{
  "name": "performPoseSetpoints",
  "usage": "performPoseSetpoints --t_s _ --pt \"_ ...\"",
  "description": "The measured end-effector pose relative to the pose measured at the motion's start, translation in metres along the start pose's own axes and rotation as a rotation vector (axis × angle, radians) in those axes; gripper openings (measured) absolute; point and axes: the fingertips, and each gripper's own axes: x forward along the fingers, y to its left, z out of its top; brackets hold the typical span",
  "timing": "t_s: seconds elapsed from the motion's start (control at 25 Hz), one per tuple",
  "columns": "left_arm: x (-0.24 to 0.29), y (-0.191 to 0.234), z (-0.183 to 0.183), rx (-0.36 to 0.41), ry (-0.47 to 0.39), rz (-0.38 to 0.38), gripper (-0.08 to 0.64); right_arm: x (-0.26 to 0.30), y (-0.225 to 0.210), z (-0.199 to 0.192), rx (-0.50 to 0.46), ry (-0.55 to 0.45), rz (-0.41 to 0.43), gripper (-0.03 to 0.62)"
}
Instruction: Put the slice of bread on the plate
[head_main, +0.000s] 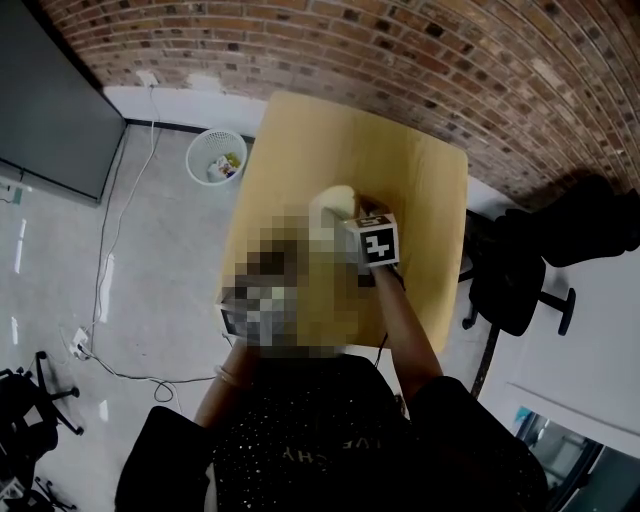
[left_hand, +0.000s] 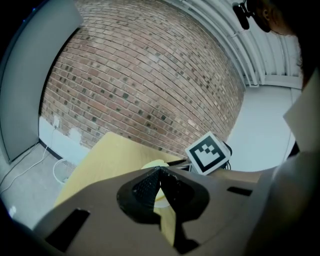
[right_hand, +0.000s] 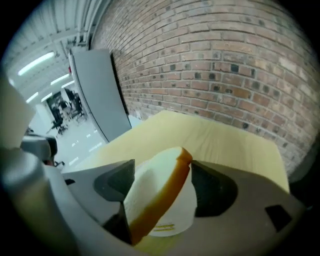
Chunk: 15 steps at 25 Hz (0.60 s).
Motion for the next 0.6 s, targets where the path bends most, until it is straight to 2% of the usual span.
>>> performPoseSetpoints --t_s 0.04,0.08,0.16,0.24,0.32,0.36,0.4,0.48,0.6 --pt "0.0 -0.002 0.0 0.001 -0.002 -0.001 0.011 -0.002 -0.005 -0.001 -0.066 0.006 -0.047 0.397" --pt "-0.001 -0.003 0.0 0.003 -0.003 -0.002 0.011 -0.005 -0.011 -0.001 -0.108 -0.004 -0.09 0.421" --pt "-0.001 -0.004 0.001 0.004 -0.005 -0.002 0.011 -0.017 -0.022 0.007 -0.1 -0.074 -0.14 0.43" --pt "0.0 -0.005 0.002 0.011 -0.006 -0.004 0.011 -0.034 -0.021 0.013 -0.022 -0.153 -0.095 0.428" --pt "0.005 -0.009 0.004 0.031 -0.007 -0.008 0.011 -0.054 -0.004 0.008 0.103 -0.201 0.038 0.418" --pt "0.008 -0.013 0.006 0.046 -0.008 -0.011 0.011 -0.064 0.003 0.003 0.174 -0.221 0.091 0.116" --pt "0.012 -0.018 0.008 0.063 -0.01 -0.016 0.011 -0.074 0.008 -0.002 0.238 -0.24 0.125 0.011" --pt "0.021 -0.027 0.012 0.094 -0.014 -0.024 0.011 -0.089 0.014 -0.011 0.32 -0.265 0.165 0.011" --pt "0.03 -0.038 0.01 0.125 -0.012 -0.033 0.011 -0.104 0.013 -0.02 0.357 -0.282 0.145 0.011"
